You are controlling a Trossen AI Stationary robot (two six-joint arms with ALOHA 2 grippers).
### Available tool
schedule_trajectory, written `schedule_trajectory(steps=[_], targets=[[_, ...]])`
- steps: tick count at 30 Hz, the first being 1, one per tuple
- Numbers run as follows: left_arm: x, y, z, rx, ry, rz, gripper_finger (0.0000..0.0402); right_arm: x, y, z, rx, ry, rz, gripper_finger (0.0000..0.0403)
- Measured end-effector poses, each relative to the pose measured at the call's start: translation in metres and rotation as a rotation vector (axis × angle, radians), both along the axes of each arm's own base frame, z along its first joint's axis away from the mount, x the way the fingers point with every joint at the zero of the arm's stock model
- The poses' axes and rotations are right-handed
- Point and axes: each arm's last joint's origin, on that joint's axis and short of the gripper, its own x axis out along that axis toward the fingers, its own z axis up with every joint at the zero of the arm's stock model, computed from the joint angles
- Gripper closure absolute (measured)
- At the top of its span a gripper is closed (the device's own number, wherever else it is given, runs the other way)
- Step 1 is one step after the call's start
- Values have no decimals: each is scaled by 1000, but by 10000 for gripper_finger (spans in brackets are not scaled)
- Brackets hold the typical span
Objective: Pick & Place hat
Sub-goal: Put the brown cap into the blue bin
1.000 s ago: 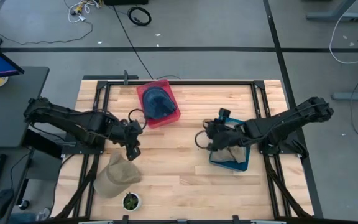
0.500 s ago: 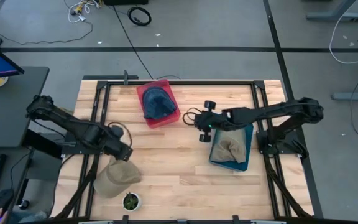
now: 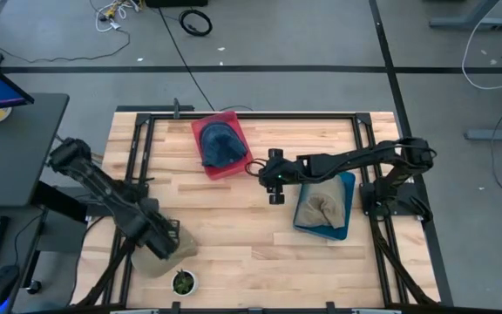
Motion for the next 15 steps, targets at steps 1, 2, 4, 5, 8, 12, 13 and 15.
schedule_trajectory(steps=[1,2,4,5,8,12,13,15], targets=[[0,-4,-5,-2,19,23,204,0,0,0,-3,-2,5,200],[1,-8,-10,-1,18,37,204,0,0,0,-4,-2,6,200],[3,-14,-18,-2,-7,55,204,1,0,0,-5,-6,4,201],[5,-17,-22,-3,-35,55,204,1,0,1,-5,-12,4,201],[10,-22,-37,24,-54,51,204,1,0,1,-6,-14,3,203],[11,-22,-57,91,-4,40,205,1,0,1,-6,-16,4,204],[11,-22,-60,94,0,30,207,1,0,1,-6,-17,4,204],[12,-23,-62,93,0,21,220,1,0,1,-8,-16,6,204]])
